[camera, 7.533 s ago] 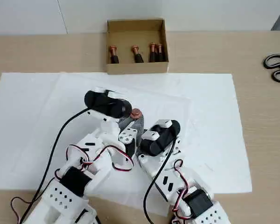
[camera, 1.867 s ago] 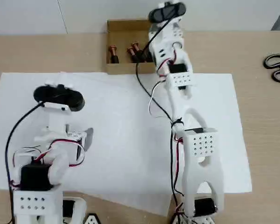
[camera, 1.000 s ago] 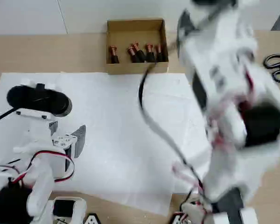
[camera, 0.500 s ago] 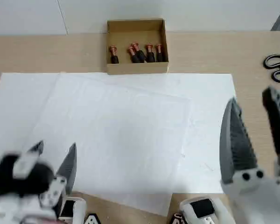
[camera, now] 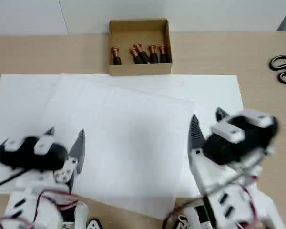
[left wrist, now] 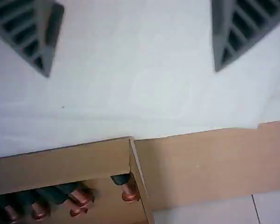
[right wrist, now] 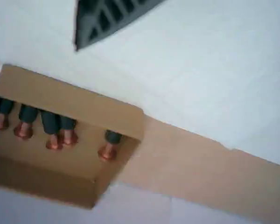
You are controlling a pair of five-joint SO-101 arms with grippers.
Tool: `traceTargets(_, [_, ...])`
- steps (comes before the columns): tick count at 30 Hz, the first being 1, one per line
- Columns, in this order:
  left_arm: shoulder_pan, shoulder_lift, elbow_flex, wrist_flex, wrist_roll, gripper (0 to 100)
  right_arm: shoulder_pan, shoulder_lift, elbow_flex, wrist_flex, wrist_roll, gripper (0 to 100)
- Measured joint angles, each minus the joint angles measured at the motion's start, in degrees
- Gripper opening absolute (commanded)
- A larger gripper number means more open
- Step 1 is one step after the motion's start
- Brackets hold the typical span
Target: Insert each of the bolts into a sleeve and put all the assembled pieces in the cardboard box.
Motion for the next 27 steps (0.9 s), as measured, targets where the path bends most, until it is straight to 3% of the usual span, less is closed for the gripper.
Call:
traceTargets(5, [-0.1,0.3,13.9,-8.4,0.0,21,6.3,-7.6,23.4,-12.8,0.0,17.7])
traceTargets(12, [-0.1,0.2,23.6,-12.8,0.0,21,11.9,-15.5,46.2,-22.3,0.0,17.7])
traceTargets(27, [-0.1,0.2,37.9,-19.4,0.0,21,12.3,-20.7,62.8,-29.3,0.0,17.7])
